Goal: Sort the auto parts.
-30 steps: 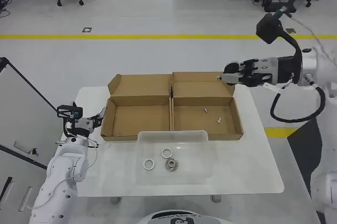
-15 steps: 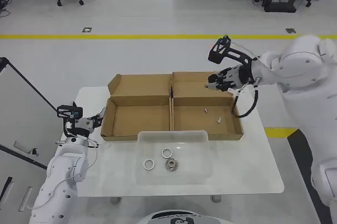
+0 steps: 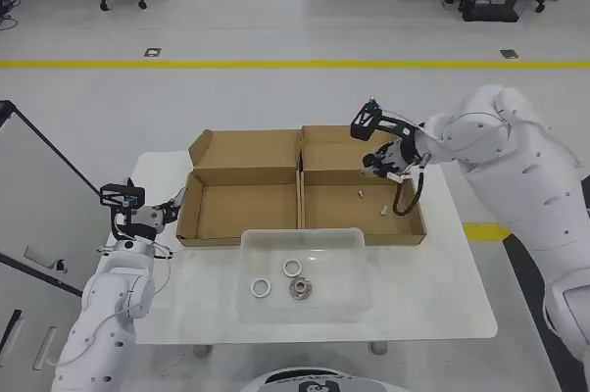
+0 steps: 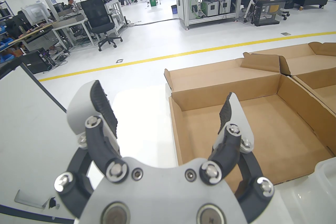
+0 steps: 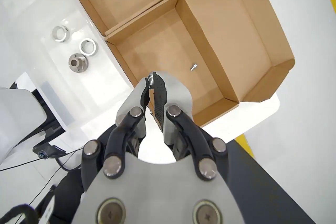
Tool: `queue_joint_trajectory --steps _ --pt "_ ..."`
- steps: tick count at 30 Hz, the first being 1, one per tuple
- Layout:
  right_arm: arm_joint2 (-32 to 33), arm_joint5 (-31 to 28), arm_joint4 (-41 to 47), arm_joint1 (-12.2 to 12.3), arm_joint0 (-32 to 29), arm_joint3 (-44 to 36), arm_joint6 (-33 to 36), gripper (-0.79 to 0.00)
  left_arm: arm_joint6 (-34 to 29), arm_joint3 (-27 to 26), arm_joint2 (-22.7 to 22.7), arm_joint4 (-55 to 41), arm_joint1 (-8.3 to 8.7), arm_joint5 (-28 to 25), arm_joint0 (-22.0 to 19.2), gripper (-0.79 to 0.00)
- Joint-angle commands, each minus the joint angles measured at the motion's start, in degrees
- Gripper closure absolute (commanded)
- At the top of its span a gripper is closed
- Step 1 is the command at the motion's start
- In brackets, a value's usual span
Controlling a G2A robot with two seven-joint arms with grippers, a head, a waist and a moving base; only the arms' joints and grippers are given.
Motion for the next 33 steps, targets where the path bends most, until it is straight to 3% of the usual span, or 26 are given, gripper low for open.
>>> queue_joint_trajectory --steps 1,17,33 --pt "-1.02 -0.13 -0.70 -0.21 0.19 1.45 -0.34 0.000 0.00 0.00 0.00 0.00 0.00 0.00 0.00 -0.785" --pt "-13.52 1.62 -8.15 -4.73 2.88 13.80 -6.13 0.000 0.00 0.00 0.00 0.00 0.00 0.00 0.00 -0.785" --pt "-21.12 2.22 -12.09 -9.70 4.78 25.68 -10.48 0.000 0.00 0.00 0.00 0.00 0.00 0.00 0.00 -0.785"
